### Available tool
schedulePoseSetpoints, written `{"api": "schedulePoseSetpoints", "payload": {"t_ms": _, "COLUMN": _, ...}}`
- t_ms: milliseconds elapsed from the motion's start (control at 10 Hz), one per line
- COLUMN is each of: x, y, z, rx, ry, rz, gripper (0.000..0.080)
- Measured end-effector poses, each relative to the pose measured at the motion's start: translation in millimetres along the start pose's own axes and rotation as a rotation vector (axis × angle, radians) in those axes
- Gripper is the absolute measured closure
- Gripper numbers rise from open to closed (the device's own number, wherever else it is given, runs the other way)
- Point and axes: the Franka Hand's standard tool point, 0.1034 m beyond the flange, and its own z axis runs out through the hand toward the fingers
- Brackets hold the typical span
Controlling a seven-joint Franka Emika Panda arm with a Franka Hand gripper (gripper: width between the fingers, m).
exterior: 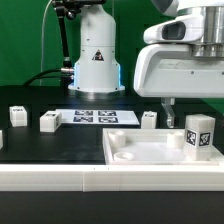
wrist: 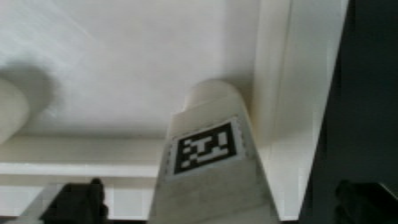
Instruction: Assemble one leg
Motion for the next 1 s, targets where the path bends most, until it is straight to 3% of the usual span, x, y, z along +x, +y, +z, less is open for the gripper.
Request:
{"api": "schedulePoseSetpoints", "payload": {"t_ms": 200, "x": 0.4, "y": 5.8, "z": 0.4, "rx": -0.002, "ry": 0.003, "rz": -0.043, "gripper": 0.015}}
{"api": "schedulePoseSetpoints", "payload": {"t_ms": 400, "x": 0.4, "y": 6.0, "z": 0.5, "rx": -0.002, "ry": 0.003, "rz": -0.043, "gripper": 0.0401}}
{"api": "schedulePoseSetpoints", "payload": {"t_ms": 500, "x": 0.2, "y": 5.9, "z": 0.8, "rx": -0.002, "ry": 0.002, "rz": -0.038, "gripper": 0.0401}}
{"api": "schedulePoseSetpoints", "payload": {"t_ms": 600, "x": 0.1, "y": 6.1, "z": 0.9, "rx": -0.002, "ry": 0.002, "rz": -0.018, "gripper": 0.0509}}
{"api": "schedulePoseSetpoints", "payload": {"t_ms": 1000, "x": 0.4, "y": 5.8, "z": 1.4, "rx": 0.009, "ry": 0.021, "rz": 0.258, "gripper": 0.0509}}
